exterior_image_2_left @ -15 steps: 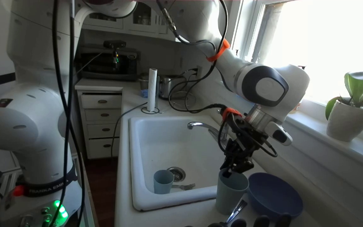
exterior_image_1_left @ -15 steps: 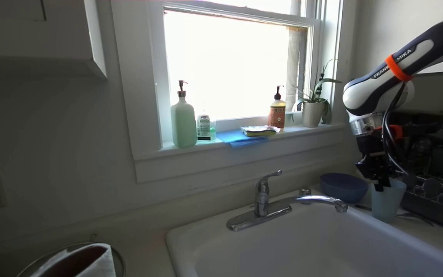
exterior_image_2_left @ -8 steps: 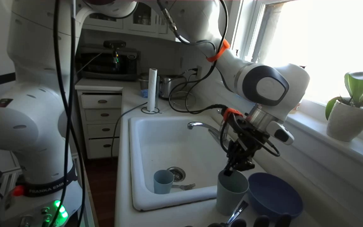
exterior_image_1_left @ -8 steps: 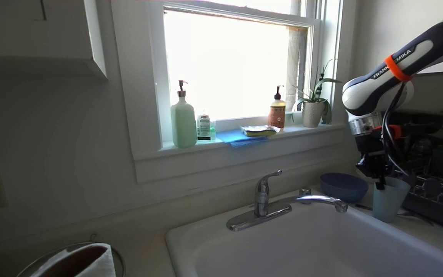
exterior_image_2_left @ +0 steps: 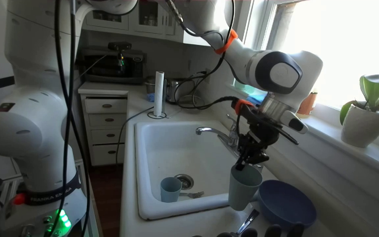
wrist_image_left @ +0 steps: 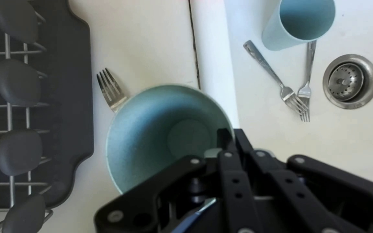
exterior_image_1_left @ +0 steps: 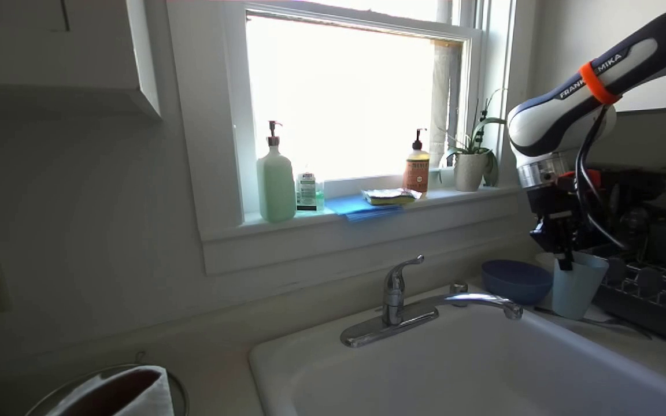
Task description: Pick up the blue bowl and pour the water in the blue bowl into the sink then put the bowl back where it was and place the gray cup inside the blue bowl
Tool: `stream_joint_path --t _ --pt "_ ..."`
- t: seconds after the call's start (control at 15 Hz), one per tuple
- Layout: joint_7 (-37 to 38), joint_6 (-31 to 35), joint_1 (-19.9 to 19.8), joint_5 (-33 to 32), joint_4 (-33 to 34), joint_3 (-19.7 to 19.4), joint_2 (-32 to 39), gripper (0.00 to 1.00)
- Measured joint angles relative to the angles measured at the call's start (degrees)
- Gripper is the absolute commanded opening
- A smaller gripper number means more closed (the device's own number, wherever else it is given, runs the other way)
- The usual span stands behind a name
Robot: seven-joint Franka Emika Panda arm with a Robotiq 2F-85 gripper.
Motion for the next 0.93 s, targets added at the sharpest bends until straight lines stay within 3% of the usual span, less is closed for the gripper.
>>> stream_joint_path --t 0.53,0.93 --pt "-3.0 -8.2 3.7 -7.7 7.3 1.7 -2.7 0.01" --pt "-5.4 -8.7 3.4 -9.3 10.7 1.7 -1.7 0.04"
